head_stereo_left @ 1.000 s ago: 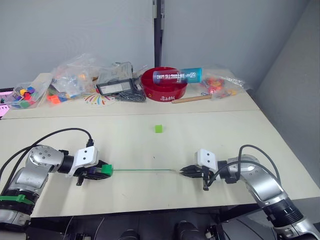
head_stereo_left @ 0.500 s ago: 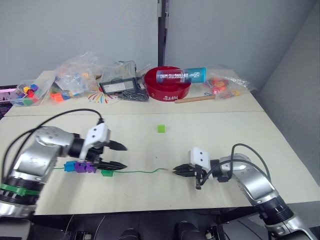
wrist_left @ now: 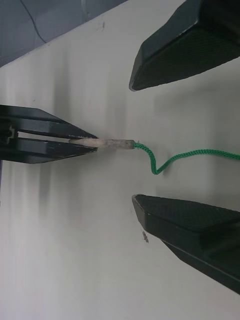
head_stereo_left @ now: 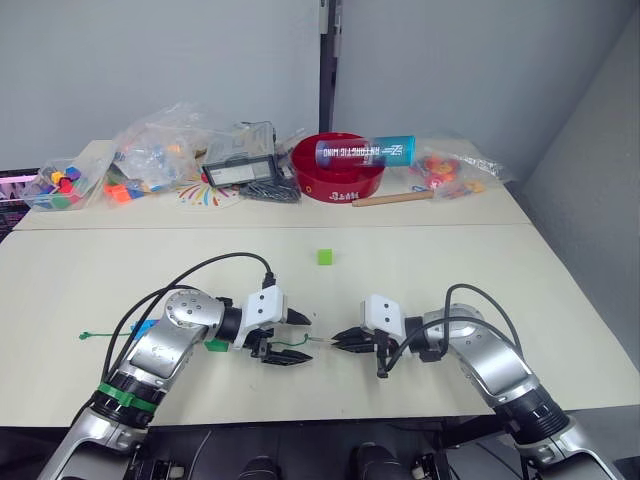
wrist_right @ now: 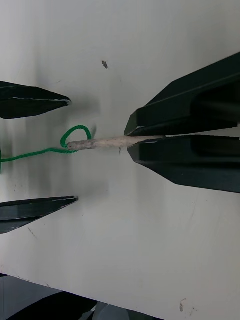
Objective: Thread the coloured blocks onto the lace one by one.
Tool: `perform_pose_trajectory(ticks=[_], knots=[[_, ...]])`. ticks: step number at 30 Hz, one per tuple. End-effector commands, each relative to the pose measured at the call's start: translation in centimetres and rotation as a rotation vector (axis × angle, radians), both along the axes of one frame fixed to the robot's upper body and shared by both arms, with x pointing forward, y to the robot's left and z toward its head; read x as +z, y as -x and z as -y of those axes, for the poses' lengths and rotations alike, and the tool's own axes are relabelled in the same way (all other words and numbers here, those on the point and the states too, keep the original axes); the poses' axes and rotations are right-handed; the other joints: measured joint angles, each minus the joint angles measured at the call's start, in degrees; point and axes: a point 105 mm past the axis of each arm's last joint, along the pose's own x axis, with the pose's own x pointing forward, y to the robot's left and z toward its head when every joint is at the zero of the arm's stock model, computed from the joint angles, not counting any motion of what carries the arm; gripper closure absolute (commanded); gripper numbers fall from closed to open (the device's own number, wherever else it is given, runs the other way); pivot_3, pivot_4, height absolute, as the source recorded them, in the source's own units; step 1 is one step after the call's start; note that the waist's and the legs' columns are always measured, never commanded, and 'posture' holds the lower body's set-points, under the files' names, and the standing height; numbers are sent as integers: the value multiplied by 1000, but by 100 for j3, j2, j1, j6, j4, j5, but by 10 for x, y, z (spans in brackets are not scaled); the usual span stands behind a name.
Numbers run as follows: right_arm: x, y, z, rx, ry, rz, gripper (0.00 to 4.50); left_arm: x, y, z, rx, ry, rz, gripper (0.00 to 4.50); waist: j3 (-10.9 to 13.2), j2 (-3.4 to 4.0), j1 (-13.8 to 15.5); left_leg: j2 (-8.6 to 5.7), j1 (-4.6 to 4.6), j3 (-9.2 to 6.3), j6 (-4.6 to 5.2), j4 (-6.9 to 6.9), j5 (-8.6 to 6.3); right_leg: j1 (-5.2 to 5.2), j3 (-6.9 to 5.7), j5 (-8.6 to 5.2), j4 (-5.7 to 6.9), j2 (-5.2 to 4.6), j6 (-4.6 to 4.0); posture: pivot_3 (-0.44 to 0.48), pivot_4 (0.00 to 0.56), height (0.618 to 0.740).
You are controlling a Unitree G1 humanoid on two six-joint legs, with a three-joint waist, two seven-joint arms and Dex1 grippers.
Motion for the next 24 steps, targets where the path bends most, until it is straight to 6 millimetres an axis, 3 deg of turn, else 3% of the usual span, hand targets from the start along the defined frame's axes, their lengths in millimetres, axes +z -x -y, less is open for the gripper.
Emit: perform_pose_trajectory(ticks=[1,12,24], knots=[[8,0,-2,15,-1,27,4500,7,-4,8,-18,32,46,1011,0,0,0,0,0,1,0,0,0,0,0,0,1,0,0,0,150,731],[10,-1,-3,12,-7,29,4500,3,-4,11,-29,42,35,4441,0,0,-5,-1,0,-1,0,1,0,1,0,0,1,-1,0,0,150,731],[11,3,-5,23,-23,2,4500,2,-7,9,-10,48,40,4441,0,0,-5,-1,0,-1,0,1,0,1,0,0,1,-1,0,0,150,731]])
